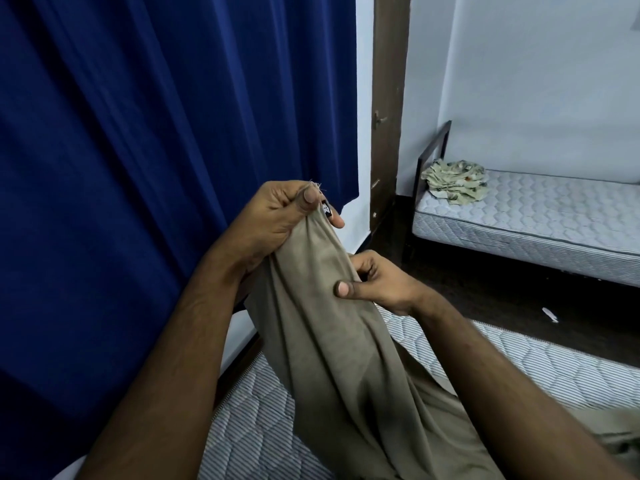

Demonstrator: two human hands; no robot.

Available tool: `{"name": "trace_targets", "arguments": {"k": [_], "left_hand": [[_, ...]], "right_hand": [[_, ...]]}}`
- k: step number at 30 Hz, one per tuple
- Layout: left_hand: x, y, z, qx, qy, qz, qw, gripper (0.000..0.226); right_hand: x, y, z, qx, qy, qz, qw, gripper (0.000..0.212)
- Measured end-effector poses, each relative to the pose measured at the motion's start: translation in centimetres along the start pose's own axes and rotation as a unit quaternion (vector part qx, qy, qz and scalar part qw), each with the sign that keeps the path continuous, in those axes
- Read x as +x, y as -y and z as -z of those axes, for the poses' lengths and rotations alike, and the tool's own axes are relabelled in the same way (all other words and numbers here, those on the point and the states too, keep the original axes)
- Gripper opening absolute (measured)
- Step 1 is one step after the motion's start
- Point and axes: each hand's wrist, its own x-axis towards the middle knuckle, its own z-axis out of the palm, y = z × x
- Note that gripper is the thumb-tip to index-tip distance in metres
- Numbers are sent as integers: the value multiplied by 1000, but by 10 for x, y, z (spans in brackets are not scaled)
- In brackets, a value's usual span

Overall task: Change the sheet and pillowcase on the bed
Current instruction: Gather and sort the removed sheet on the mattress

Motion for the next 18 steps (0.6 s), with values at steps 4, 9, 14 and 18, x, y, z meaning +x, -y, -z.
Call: {"name": "trace_targets", "arguments": {"k": [4, 9, 14, 18], "left_hand": [[-1, 10, 7, -14, -63, -3, 998, 45], [4, 23, 10, 41, -143, -15, 989, 46], [12, 32, 4, 134, -222, -61, 964, 47], [15, 28, -4, 143, -230, -103, 957, 47]], "right_hand": [[4, -17, 0, -102, -97, 44, 989, 32], [-4, -24, -12, -205, -224, 86, 949, 19], [-8, -35, -18, -294, -315, 116, 895, 9], [-15, -38, -25, -310, -357, 124, 872, 7]]}}
